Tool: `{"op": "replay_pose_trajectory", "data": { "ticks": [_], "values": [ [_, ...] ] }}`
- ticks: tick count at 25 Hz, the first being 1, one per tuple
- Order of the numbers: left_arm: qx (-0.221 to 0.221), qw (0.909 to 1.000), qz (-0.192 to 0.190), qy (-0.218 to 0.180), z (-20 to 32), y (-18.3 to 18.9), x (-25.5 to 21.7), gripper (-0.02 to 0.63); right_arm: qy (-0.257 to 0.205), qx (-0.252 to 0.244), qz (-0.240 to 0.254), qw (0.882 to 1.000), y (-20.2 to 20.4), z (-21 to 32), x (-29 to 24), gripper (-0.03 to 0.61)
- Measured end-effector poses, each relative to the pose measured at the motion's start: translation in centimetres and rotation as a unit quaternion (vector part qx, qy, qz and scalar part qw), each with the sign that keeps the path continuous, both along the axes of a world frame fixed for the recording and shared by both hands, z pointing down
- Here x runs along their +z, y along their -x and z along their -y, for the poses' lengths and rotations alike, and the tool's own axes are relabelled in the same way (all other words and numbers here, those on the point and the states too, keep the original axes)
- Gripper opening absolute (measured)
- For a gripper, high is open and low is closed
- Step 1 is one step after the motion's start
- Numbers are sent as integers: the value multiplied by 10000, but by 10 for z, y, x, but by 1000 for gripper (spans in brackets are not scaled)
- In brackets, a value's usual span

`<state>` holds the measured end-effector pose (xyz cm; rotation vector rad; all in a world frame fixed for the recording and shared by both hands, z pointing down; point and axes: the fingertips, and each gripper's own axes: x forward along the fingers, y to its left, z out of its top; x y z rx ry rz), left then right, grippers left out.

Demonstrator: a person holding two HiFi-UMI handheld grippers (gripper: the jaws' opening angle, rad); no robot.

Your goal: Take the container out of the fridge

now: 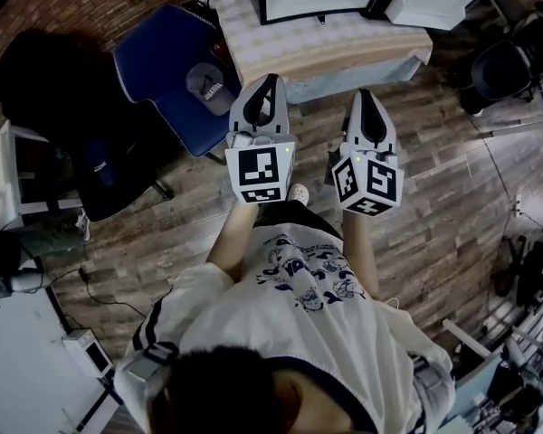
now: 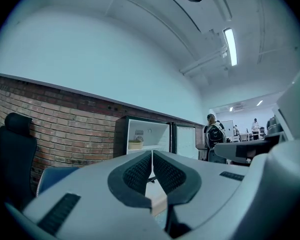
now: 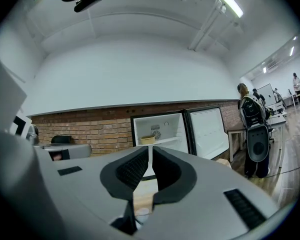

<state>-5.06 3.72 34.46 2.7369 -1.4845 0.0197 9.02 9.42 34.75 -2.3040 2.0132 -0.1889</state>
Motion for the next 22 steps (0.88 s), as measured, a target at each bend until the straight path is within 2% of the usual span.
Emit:
{"op": "replay_pose_trajectory", "data": {
  "ticks": [9,22],
  "values": [
    [-314,9995,-3,44,41,-52,3,23,84,-338,45,9994,-56,55,4,48],
    [-676,9970,180,336,85,-62,20,23,420,-710,242,9963,-65,113,25,48]
  ]
}}
